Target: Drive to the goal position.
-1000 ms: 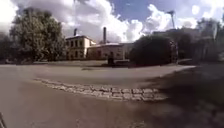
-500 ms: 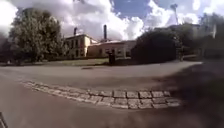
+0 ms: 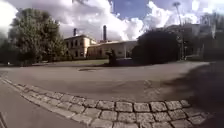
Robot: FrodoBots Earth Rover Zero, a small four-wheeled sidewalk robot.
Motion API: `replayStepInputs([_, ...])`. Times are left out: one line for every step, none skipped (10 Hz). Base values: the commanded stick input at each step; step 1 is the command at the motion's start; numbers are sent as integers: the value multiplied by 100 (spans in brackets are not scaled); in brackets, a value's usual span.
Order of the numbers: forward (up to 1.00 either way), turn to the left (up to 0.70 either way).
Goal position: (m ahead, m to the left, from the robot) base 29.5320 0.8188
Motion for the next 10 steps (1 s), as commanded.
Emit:
replayStepInputs([25, 0])
replayStepInputs([1, 0])
replayStepInputs([0, 0])
replayStepInputs([0, 0])
replayStepInputs([0, 0])
replayStepInputs([0, 0])
replayStepInputs([0, 0])
replayStepInputs([0, 0])
replayStepInputs([0, 0])
replayStepInputs([0, 0])
